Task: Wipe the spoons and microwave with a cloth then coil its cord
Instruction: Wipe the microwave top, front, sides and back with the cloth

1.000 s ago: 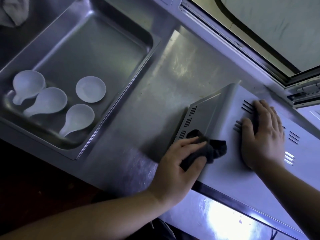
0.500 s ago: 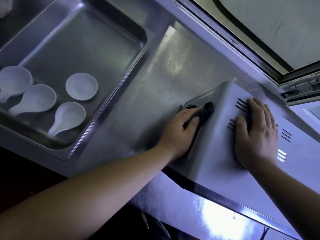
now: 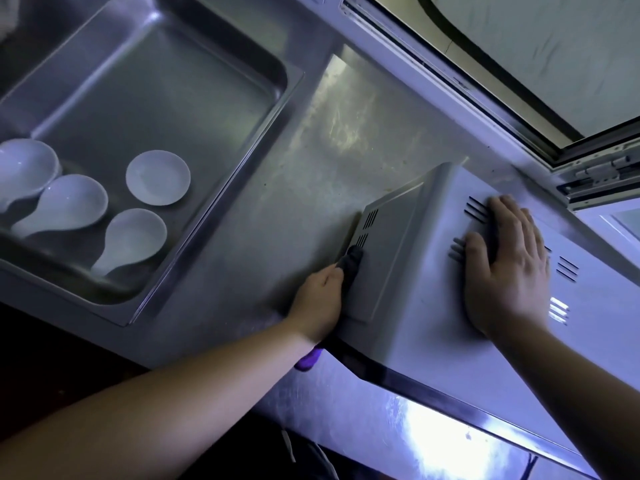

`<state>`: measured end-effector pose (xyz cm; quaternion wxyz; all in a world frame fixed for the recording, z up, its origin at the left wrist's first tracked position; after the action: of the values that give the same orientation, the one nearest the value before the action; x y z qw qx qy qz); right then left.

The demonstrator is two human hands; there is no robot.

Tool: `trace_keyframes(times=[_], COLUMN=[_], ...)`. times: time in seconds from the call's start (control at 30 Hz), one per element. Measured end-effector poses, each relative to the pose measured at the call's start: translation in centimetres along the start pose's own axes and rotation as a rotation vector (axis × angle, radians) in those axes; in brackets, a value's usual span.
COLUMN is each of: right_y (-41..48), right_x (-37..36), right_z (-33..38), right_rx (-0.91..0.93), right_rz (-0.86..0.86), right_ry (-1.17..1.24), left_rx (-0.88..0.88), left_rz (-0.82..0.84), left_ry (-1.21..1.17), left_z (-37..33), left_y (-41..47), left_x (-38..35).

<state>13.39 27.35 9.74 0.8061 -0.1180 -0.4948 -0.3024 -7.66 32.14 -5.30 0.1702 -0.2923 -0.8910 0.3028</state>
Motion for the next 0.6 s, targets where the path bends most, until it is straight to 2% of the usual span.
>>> trace_keyframes(times=[0.1, 0.27, 0.4, 0.53, 0.6], right_y=[0.0, 0.0, 0.0, -0.1, 0.0], right_x=[0.0, 0.0, 0.1, 0.0, 0.0], right_z=[0.0, 0.1, 0.1, 0.2, 0.3], right_rx=[-0.006, -0.013, -0.009, -0.011, -0.016], right_rz=[0.006, 0.01, 0.008, 0.004, 0.006], right_ry=[-0.007, -0.012, -0.019, -0.024, -0.021], left_rx=[0.012, -0.219, -0.487, -0.591, -0.562], left_rz=[-0.002, -0.014, -0.096, -0.109, -0.074], left_ry=[-0.043, -0.137, -0.031, 0.041, 0.067], left_z=[-0.4, -6.3, -10.2, -13.2, -14.2], left_y=[-1.3, -3.4, -2.2, 1.1, 2.9], left_x=[0.4, 0.8, 0.4, 0.1, 0.1])
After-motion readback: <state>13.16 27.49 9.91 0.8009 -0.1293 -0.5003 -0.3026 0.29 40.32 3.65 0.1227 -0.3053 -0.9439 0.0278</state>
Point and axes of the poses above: each hand's wrist, its own y-axis towards the middle knuckle, its own x-axis out of the back of the hand, z = x × y, the point moved 2 cm from there along y, towards the middle knuckle, and after that the axes turned 15 degrees about y, right-handed, at the moved point
